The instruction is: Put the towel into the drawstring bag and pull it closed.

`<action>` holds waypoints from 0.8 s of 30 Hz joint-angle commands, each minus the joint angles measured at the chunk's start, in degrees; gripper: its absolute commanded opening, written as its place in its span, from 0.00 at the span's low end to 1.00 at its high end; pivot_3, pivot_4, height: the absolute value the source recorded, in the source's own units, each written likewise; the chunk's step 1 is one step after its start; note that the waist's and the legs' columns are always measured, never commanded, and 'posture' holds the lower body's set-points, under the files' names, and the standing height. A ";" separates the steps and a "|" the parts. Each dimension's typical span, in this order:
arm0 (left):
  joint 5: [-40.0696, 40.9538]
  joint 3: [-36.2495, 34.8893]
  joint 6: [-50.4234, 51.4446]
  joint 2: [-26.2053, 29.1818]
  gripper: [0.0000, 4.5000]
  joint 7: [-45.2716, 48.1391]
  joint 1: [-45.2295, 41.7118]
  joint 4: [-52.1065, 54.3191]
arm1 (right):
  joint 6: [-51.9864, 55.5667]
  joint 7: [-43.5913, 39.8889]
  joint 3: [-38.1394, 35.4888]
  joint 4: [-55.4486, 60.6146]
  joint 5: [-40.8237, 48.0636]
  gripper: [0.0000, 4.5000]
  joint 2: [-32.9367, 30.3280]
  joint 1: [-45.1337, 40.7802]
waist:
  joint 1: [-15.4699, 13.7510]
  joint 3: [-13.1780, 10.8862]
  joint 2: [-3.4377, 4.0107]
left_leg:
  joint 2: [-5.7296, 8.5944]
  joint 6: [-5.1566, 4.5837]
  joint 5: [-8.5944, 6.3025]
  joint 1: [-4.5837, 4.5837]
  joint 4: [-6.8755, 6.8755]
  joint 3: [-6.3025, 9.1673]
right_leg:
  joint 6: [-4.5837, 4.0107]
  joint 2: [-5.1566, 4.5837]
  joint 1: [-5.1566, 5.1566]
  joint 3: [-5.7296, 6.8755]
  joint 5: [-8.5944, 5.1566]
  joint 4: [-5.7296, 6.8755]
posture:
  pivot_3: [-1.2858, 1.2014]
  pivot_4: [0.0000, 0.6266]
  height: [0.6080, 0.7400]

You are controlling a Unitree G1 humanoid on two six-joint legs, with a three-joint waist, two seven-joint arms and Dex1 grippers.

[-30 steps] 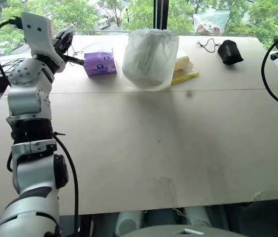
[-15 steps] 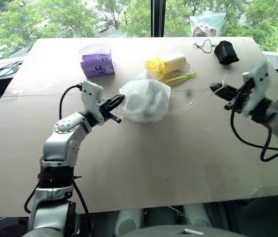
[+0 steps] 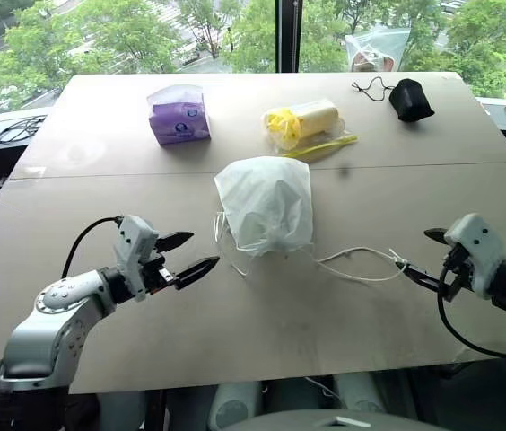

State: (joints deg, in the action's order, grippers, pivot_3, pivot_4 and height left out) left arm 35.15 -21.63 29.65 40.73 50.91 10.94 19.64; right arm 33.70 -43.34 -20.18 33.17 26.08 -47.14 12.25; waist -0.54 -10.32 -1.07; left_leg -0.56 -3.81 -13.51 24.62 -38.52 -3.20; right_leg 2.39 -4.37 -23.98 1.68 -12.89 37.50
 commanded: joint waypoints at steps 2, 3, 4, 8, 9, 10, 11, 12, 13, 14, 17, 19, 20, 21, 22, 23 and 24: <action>4.00 -8.68 0.28 -0.41 0.99 -0.51 6.76 5.90 | -1.49 -0.77 -8.20 6.17 5.60 1.00 2.26 1.64 | -0.01 0.05 0.05 | -0.01 0.13 -0.07 -0.09 0.00 0.00 | -0.01 -0.04 0.07 0.01 -0.01 -0.03 | 0.52 0.24 1.00; 4.48 -9.39 0.51 -0.55 0.99 -0.75 7.75 6.70 | -1.51 -0.46 -7.98 6.06 5.46 1.00 2.39 1.35 | -0.10 0.08 0.04 | -0.01 0.14 -0.08 -0.07 0.00 0.00 | 0.00 -0.11 0.05 0.14 -0.01 -0.07 | 0.52 0.24 1.00; 4.48 -9.69 0.45 -0.68 0.99 -0.92 8.71 7.49 | -1.69 -0.18 -7.47 5.63 5.05 1.00 2.39 0.94 | -0.19 0.14 -0.02 | -0.01 0.15 -0.08 -0.10 0.00 0.00 | 0.02 -0.18 0.07 0.23 -0.02 -0.09 | 0.52 0.24 1.00; 3.96 -8.65 -0.28 -1.39 0.99 -1.12 12.30 10.51 | -4.89 -3.12 -2.52 1.60 -3.12 1.00 -3.33 2.14 | -0.23 0.24 0.08 | -0.01 0.15 -0.08 -0.09 0.00 -0.06 | 0.06 -0.47 0.09 0.53 -0.05 -0.23 | 0.52 0.24 1.00; 3.78 -7.97 -0.30 -1.67 0.99 -1.73 12.17 10.98 | -4.59 -7.18 -2.67 0.95 -4.59 1.00 -6.88 6.32 | -0.34 0.24 0.09 | -0.01 0.15 -0.08 -0.08 0.00 -0.08 | -0.02 -0.57 0.09 0.67 0.00 -0.23 | 0.52 0.24 1.00; 3.55 -7.32 -0.35 -1.88 0.99 -2.32 11.70 11.16 | -6.56 -11.38 -3.31 -0.01 -8.06 1.00 -10.49 11.72 | -0.70 0.31 0.28 | 0.00 0.15 -0.08 -0.04 0.00 -0.09 | -0.08 -0.60 0.09 0.75 0.04 -0.26 | 0.52 0.24 1.00; 3.54 -6.81 -0.25 -1.99 0.99 -2.73 11.22 11.36 | -9.13 -14.18 -4.64 -1.02 -10.38 1.00 -12.60 15.26 | -1.14 0.39 0.34 | 0.01 0.14 -0.08 0.07 0.00 -0.08 | -0.09 -0.65 0.08 0.87 0.04 -0.35 | 0.52 0.24 1.00; 3.65 -6.56 -0.10 -2.03 0.99 -3.01 10.90 11.48 | -10.97 -15.56 -5.69 -1.69 -11.50 1.00 -13.78 17.36 | -1.50 0.44 0.29 | 0.02 0.11 -0.07 0.07 0.09 -0.14 | -0.08 -0.71 0.13 0.97 0.02 -0.45 | 0.52 0.24 1.00; 4.02 -6.37 0.17 -2.04 0.99 -3.20 10.41 11.35 | -8.78 -15.84 -8.36 -0.68 -7.29 1.00 -13.01 16.03 | -1.51 0.44 0.28 | -0.03 -0.08 0.05 0.09 0.13 -0.12 | -0.09 -0.61 0.19 1.05 0.02 -0.63 | 0.52 0.24 1.00; 4.17 -5.98 0.34 -2.30 0.99 -3.62 10.29 11.67 | -7.23 -16.21 -10.42 -0.27 -3.88 1.00 -12.09 14.90 | -1.38 0.43 0.31 | -0.05 -0.09 0.05 0.10 0.15 -0.12 | -0.09 -0.59 0.20 1.05 0.02 -0.66 | 0.52 0.24 1.00; 3.83 -4.01 0.01 -3.34 0.99 -4.85 9.05 11.77 | -4.18 -14.79 -13.99 -0.12 4.65 1.00 -8.93 7.90 | -0.33 0.45 0.35 | -0.05 -0.13 0.05 0.05 0.17 -0.18 | -0.06 -0.53 0.26 0.94 0.02 -0.69 | 0.52 0.24 1.00; 4.35 -4.02 0.15 -3.13 0.99 -4.96 7.72 11.46 | -2.10 -11.29 -13.89 -0.28 8.42 1.00 -6.77 2.05 | -0.16 0.48 0.14 | -0.05 -0.09 0.01 0.00 0.16 -0.18 | -0.01 -0.52 0.29 0.95 0.01 -0.68 | 0.52 0.24 1.00; 4.52 -4.19 0.25 -2.91 0.99 -4.93 7.26 11.10 | -1.15 -9.77 -13.38 -0.82 9.64 1.00 -5.93 -0.57 | -0.23 0.50 0.07 | -0.06 -0.08 0.00 -0.01 0.16 -0.16 | 0.02 -0.51 0.29 0.97 -0.01 -0.68 | 0.52 0.24 1.00; 4.63 -4.30 0.32 -2.75 0.99 -4.89 7.08 10.91 | -0.26 -8.78 -12.88 -1.37 10.28 1.00 -5.50 -2.46 | -0.26 0.50 0.07 | -0.06 -0.04 -0.02 0.00 0.16 -0.10 | 0.00 -0.51 0.27 1.04 -0.01 -0.68 | 0.52 0.24 1.00; 4.82 -4.64 0.32 -2.73 0.99 -4.57 7.80 11.25 | -0.71 -8.18 -11.19 -2.47 9.19 1.00 -5.34 -4.16 | -0.28 0.50 0.08 | -0.06 -0.04 -0.02 0.01 0.15 -0.10 | -0.02 -0.52 0.27 1.04 0.01 -0.68 | 0.52 0.24 1.00; 5.00 -5.01 0.25 -2.81 0.99 -4.33 8.64 11.71 | -1.17 -7.88 -9.64 -3.38 8.12 1.00 -5.27 -5.34 | -0.29 0.50 0.08 | -0.06 -0.04 -0.02 0.00 0.15 -0.10 | -0.05 -0.52 0.27 1.04 0.02 -0.68 | 0.52 0.24 1.00; 5.54 -5.51 0.34 -3.15 0.99 -4.38 9.60 12.34 | -2.22 -7.63 -8.22 -4.34 6.86 1.00 -5.02 -6.35 | -0.32 0.50 0.07 | -0.05 -0.06 -0.01 0.02 0.16 -0.11 | -0.06 -0.54 0.27 1.04 0.03 -0.68 | 0.52 0.24 1.00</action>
State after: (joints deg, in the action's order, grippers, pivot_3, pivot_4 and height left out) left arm 39.25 -25.24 30.20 37.60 46.13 19.55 29.81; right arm 32.42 -51.77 -29.35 29.79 33.90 -52.52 6.53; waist -0.86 -9.81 -0.99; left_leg -0.61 -3.90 -13.49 24.66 -38.36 -3.31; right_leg 2.32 -4.92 -23.71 2.71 -12.86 36.81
